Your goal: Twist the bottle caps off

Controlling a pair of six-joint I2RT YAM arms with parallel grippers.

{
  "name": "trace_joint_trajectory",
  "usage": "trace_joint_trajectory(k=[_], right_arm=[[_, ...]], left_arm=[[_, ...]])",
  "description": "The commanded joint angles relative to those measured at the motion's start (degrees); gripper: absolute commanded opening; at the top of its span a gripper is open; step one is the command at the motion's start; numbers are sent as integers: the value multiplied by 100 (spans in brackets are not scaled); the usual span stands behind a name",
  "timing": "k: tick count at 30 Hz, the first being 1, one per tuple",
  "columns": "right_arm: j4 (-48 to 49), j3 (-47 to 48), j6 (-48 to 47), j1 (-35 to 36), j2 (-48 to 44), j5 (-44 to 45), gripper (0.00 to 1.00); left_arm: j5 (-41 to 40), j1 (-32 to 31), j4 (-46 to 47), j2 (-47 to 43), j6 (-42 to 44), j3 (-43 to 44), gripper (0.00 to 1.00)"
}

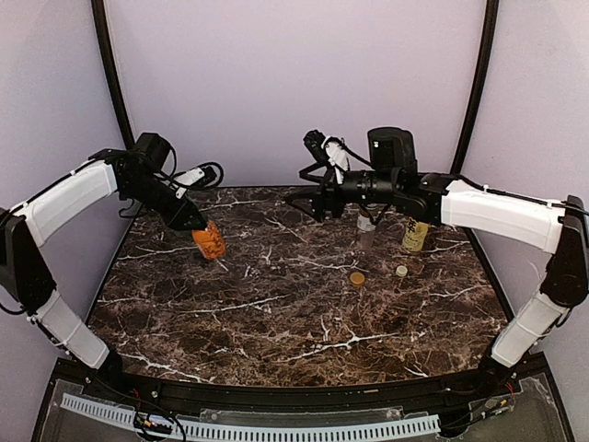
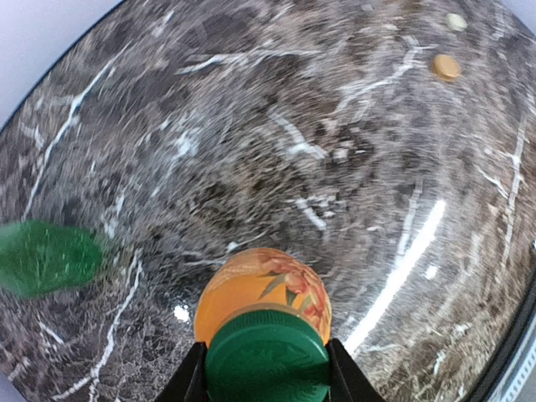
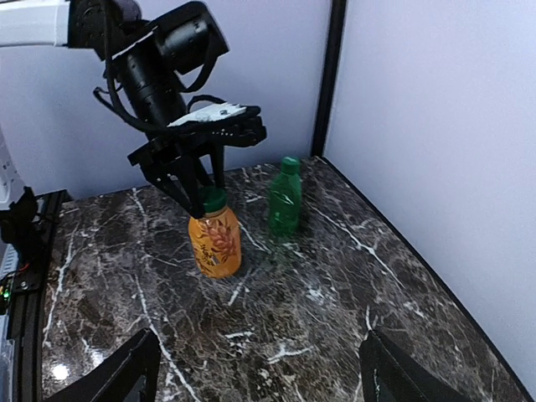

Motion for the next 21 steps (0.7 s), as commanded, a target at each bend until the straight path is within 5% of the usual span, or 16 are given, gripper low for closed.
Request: trace_joint_trajectory(k=[1, 5, 13, 21], right_arm=[[53, 443, -691, 575, 391, -762, 83], [70, 1006, -873, 1003, 1051, -833, 85], [589, 1827, -537, 1474, 1998, -1687, 91], [488, 2215, -394, 1604, 2616, -1417, 88]], left_arm=[[1001, -465, -1753, -1094, 1351, 531, 1], [1288, -715, -2646, -1690, 2063, 684, 1], [1518, -988, -1959, -2394, 2009, 503, 1], [1788, -1004, -1869, -2380, 1959, 539, 1]])
